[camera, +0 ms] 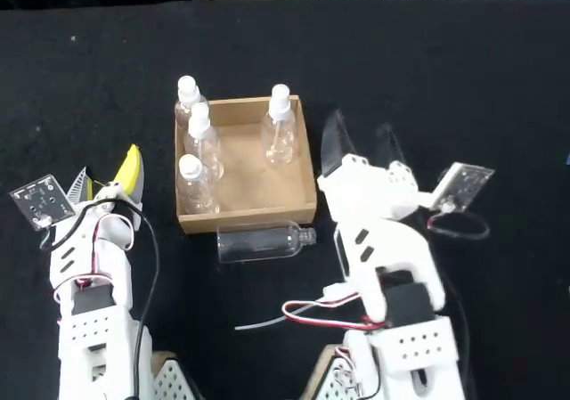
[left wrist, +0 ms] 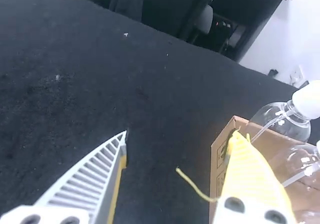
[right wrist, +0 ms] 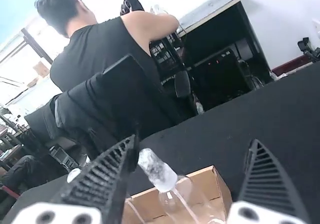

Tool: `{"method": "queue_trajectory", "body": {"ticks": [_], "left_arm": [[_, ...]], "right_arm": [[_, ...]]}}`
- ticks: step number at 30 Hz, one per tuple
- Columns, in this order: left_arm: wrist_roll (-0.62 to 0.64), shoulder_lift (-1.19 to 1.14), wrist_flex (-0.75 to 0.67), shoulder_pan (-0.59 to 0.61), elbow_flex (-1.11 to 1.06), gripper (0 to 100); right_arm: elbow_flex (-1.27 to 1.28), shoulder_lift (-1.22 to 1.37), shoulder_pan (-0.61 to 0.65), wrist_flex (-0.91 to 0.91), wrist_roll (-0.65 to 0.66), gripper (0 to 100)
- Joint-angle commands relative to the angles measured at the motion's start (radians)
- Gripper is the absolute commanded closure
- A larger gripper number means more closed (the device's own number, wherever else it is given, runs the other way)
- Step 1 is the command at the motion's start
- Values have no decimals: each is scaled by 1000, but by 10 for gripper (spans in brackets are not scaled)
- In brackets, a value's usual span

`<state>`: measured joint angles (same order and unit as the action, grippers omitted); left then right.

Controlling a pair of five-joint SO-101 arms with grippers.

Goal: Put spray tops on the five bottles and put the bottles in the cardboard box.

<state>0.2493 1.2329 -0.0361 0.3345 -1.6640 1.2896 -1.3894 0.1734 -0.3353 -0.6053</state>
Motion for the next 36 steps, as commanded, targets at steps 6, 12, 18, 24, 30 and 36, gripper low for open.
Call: {"method": "queue_trajectory", "body": {"ticks": [6, 12, 18, 24, 30, 36], "left_arm": [[5, 3, -20, 2, -13, 705], [5, 3, -20, 2, -13, 705], [11, 3, -20, 10, -13, 705], [14, 3, -20, 12, -7, 705], [15, 5, -23, 62, -4, 705], [207, -2, -21, 194, 24, 705]], "right_arm": [[-605, 354, -6, -603, 9, 698], [-783, 403, -8, -888, 17, 698], [-673, 453, 37, -796, 422, 714], [-650, 578, 287, -1019, 865, 815], [-642, 630, 463, -1031, 812, 828], [-575, 748, 566, -858, 732, 941]]}}
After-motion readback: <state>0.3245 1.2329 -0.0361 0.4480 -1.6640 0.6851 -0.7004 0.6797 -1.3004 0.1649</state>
